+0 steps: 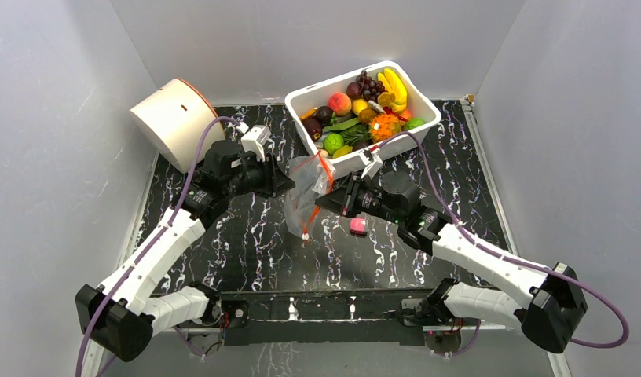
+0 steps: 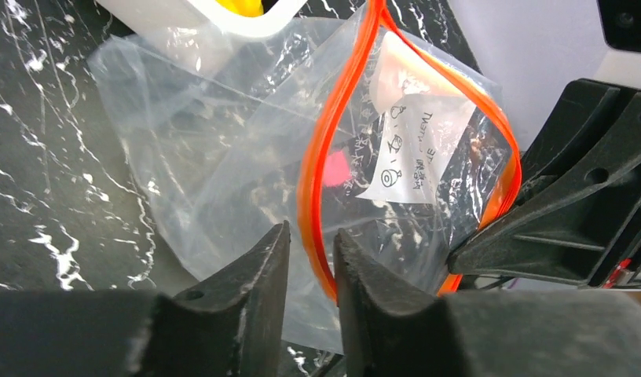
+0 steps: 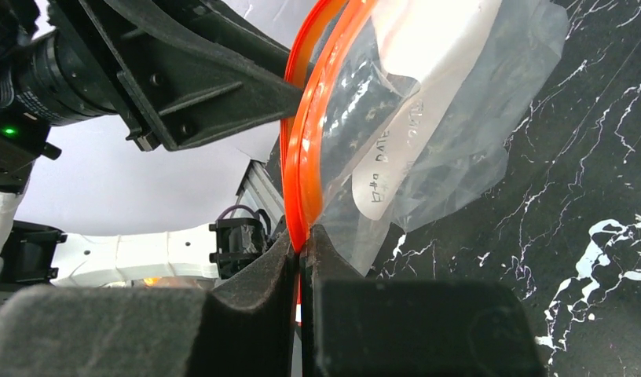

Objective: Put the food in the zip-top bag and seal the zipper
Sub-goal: Open the zipper of the food storage bag.

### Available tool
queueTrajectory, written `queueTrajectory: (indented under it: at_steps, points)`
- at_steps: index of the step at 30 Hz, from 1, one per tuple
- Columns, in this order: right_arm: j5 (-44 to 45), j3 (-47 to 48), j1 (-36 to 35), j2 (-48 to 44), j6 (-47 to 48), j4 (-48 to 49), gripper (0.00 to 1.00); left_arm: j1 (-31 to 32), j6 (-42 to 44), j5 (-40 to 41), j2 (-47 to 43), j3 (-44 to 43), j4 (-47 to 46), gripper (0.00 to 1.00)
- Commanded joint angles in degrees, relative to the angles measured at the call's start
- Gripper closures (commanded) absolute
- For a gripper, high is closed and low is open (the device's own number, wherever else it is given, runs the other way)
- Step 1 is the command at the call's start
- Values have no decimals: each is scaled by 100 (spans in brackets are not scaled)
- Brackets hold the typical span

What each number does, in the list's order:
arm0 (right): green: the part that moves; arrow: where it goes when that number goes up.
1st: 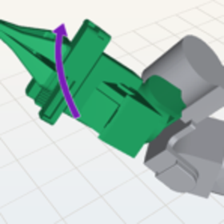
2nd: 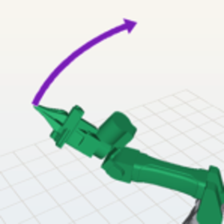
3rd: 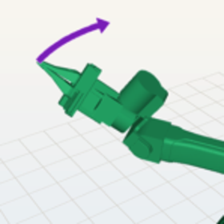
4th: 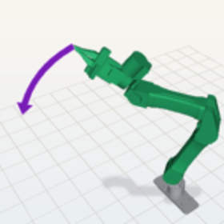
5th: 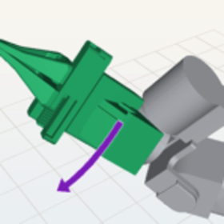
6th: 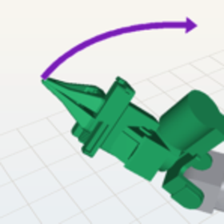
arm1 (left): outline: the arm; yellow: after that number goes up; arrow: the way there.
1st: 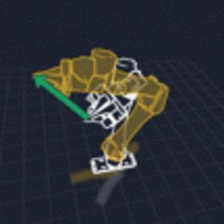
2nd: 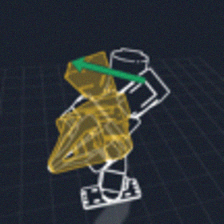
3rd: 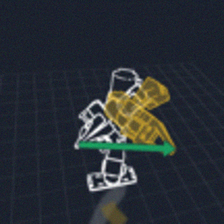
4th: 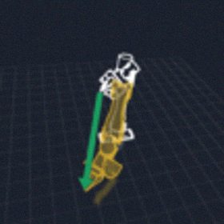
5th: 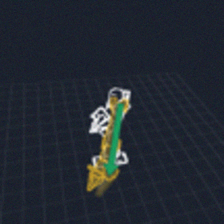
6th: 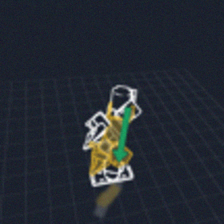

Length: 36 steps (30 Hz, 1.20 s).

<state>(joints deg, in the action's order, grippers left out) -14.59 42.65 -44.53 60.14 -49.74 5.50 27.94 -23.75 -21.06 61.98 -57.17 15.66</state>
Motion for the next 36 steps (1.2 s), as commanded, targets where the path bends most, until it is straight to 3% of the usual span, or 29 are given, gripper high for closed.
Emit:
queueTrajectory:
  at_steps: [1, 5, 12, 19, 25, 30, 36]
  points:
    - [-35, -50, -43, 39, -30, 443, 100, 18, 151, 102, -16, -31, -171, 82]
    - [107, -114, -45, 59, -19, 307, 100, 18, 281, 200, -18, -67, -38, 100]
    - [915, -387, -41, 96, 3, -251, 100, 17, 700, 372, -119, -354, 533, 100]
    - [987, -601, -46, 517, -265, -167, 99, 18, 657, 270, -449, -158, 265, 100]
    - [1138, -208, -46, 505, -264, -715, 79, 18, 602, 60, -442, 32, 218, 100]
    - [1363, 28, -47, 152, -254, -1032, 48, 14, 558, 77, -415, 257, 158, 100]
    - [1594, 499, -47, -252, -59, -1597, 45, 18, 573, 113, -265, 381, 165, 100]
